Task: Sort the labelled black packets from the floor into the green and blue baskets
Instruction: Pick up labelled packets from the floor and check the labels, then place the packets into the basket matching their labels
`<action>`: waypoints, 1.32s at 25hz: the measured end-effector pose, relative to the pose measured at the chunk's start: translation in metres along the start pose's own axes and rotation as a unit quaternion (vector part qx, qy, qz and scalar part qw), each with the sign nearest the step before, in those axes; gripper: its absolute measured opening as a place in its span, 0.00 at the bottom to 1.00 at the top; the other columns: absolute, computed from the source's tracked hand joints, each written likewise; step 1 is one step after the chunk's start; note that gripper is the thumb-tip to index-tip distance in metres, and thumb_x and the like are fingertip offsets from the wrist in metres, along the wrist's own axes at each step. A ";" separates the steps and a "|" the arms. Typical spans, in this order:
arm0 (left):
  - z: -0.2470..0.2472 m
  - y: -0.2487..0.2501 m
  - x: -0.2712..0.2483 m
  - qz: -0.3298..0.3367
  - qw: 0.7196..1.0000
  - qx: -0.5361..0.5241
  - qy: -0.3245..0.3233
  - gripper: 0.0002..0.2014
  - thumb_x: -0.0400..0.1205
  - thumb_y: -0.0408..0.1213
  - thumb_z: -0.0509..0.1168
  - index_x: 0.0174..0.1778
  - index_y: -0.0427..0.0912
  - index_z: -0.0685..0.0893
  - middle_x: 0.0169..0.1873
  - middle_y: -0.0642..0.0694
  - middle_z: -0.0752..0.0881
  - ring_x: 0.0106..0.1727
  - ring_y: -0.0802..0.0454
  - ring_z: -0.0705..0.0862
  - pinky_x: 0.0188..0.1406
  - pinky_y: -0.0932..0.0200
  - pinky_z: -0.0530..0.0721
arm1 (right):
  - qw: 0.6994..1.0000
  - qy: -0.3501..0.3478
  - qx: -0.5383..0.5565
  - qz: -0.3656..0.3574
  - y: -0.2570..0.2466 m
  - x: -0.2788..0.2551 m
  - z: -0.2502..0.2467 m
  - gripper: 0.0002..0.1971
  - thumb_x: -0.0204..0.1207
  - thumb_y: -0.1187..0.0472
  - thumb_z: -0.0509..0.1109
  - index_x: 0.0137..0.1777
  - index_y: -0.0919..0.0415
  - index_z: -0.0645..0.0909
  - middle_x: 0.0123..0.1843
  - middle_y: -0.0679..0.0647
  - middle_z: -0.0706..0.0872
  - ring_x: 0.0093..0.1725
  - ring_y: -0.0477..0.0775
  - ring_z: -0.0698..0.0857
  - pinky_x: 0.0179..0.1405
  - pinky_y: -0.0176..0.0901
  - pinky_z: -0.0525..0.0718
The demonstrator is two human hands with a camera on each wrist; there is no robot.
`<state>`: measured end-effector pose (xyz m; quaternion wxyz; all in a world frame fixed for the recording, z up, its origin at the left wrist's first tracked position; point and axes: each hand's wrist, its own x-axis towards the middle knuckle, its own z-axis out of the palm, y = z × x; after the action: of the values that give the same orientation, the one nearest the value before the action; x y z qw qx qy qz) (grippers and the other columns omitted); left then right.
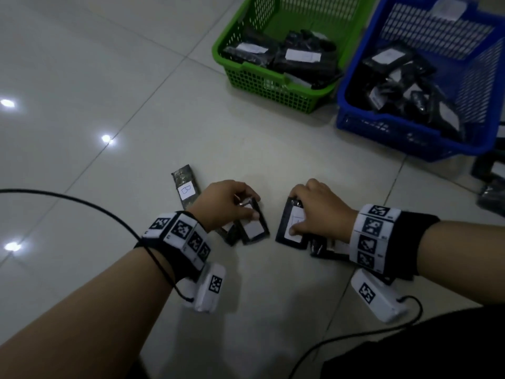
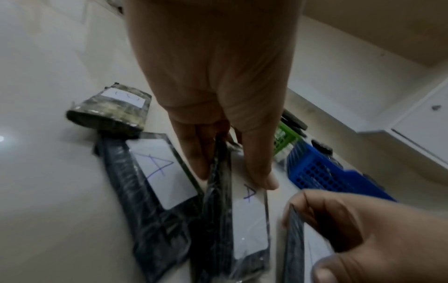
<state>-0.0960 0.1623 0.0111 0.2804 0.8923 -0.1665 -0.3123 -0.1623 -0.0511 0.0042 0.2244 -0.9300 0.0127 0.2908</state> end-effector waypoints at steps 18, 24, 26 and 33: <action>-0.054 0.136 0.119 0.100 0.844 -0.493 0.185 0.10 0.79 0.23 0.64 0.46 0.44 0.78 0.50 0.37 0.81 0.53 0.41 0.85 0.53 0.43 0.88 | 0.740 0.397 0.539 0.061 0.074 -0.002 -0.169 0.15 0.81 0.68 0.64 0.66 0.59 0.72 0.65 0.60 0.78 0.54 0.56 0.85 0.28 0.42 0.85; -0.005 0.170 0.145 0.130 0.897 -0.396 0.148 0.16 0.74 0.26 0.73 0.49 0.52 0.82 0.44 0.46 0.84 0.51 0.44 0.85 0.59 0.39 0.85 | 0.668 0.464 0.571 0.113 0.119 -0.015 -0.180 0.12 0.81 0.68 0.64 0.62 0.57 0.72 0.65 0.62 0.79 0.47 0.56 0.85 0.26 0.41 0.84; 0.009 0.178 0.153 0.139 0.919 -0.337 0.148 0.17 0.72 0.32 0.76 0.51 0.54 0.82 0.50 0.43 0.87 0.51 0.46 0.87 0.59 0.43 0.86 | 0.650 0.468 0.584 0.131 0.133 -0.018 -0.179 0.11 0.82 0.68 0.64 0.62 0.58 0.71 0.67 0.64 0.78 0.51 0.61 0.85 0.25 0.41 0.85; 0.032 0.198 0.167 0.209 0.949 -0.060 0.227 0.21 0.76 0.40 0.73 0.66 0.44 0.83 0.56 0.45 0.78 0.57 0.50 0.80 0.61 0.66 0.74 | 0.631 0.449 0.619 0.129 0.143 -0.016 -0.179 0.18 0.81 0.72 0.62 0.69 0.61 0.69 0.65 0.64 0.79 0.38 0.55 0.85 0.33 0.47 0.88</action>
<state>-0.0160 -0.0856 0.0327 0.4228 0.8663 -0.2624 -0.0447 -0.1017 -0.2576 0.0854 0.6742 -0.5769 0.4088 -0.2133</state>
